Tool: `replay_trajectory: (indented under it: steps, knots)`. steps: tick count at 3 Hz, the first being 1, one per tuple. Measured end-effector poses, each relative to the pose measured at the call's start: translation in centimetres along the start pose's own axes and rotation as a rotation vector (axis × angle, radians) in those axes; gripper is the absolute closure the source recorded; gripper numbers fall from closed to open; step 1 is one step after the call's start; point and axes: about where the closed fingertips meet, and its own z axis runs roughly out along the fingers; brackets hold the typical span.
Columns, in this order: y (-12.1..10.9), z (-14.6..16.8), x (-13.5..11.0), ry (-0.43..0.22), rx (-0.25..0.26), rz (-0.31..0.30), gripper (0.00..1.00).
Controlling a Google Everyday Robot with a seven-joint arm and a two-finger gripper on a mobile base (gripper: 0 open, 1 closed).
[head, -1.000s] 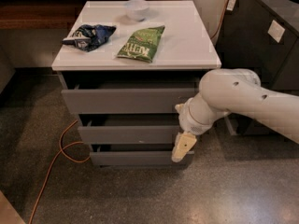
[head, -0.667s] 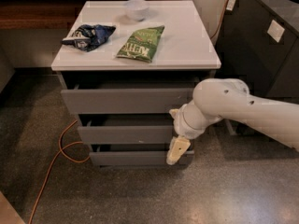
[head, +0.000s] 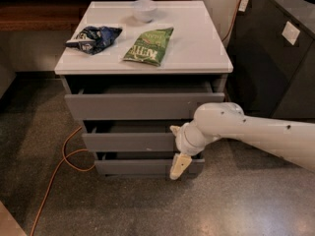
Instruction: Open bottom drawer
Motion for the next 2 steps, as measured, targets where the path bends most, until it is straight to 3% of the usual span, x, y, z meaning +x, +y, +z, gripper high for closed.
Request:
replay_trajectory:
  steps: [1, 2]
  knots:
    - [0.46, 5.05, 1.56, -0.033, -0.032, -0.032, 0.0]
    - [0.46, 5.05, 1.56, -0.033, -0.032, -0.032, 0.0]
